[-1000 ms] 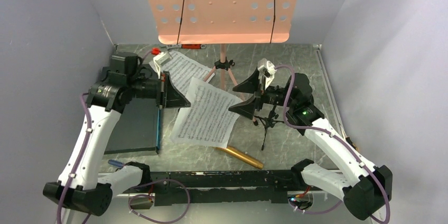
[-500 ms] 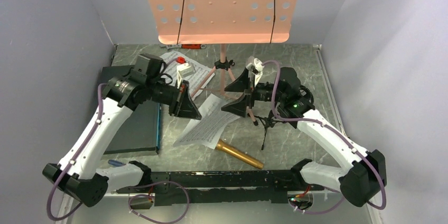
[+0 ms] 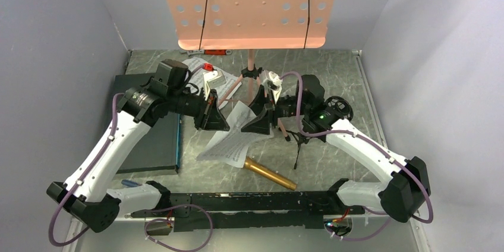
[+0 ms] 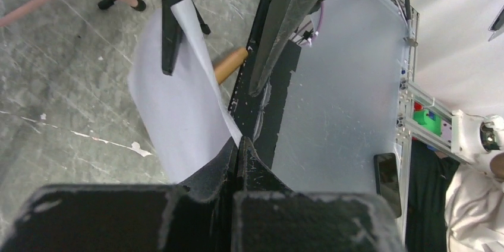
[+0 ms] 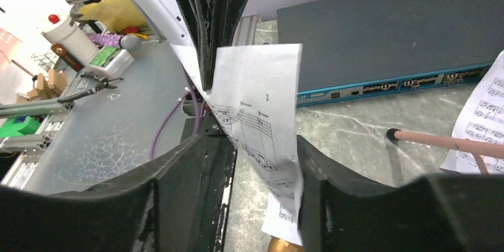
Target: Set up the instrument practice props
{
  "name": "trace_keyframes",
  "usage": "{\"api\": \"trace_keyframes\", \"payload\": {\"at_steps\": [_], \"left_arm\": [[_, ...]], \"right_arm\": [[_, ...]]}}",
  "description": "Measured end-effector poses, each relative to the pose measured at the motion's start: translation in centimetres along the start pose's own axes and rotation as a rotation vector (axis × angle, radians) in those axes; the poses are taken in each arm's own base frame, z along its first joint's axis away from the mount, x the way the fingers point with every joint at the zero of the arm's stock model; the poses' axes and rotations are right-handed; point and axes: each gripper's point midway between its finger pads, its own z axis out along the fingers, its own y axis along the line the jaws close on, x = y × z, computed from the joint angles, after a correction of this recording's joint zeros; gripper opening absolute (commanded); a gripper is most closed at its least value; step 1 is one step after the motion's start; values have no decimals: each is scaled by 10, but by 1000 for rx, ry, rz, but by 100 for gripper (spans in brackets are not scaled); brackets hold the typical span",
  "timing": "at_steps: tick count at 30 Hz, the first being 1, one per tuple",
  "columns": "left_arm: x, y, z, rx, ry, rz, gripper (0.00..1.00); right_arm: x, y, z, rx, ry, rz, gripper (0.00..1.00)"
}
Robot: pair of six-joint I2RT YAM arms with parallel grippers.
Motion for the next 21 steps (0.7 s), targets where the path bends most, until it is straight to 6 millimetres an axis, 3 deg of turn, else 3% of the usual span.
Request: {"api": "trace_keyframes", "payload": {"at_steps": [4, 6, 11, 14, 17, 21], "left_arm": [[-7, 0, -4, -31, -35, 40, 5], [-11, 0, -6, -45, -52, 59, 17], [-21, 2, -14, -105, -115, 132, 66], [-18, 4, -21, -156, -153, 183, 86], [-15, 10, -29, -237, -205, 233, 93], [-11, 22, -45, -374, -293, 291, 93]], "right_arm": [[0, 1, 0, -4, 2, -10, 11], [0, 2, 0, -4, 2, -11, 0], [-5, 5, -2, 8, -9, -21, 0], [-10, 5, -4, 32, -22, -32, 0], [-19, 5, -8, 75, -43, -50, 0], [-37, 9, -17, 136, -92, -95, 0]]}}
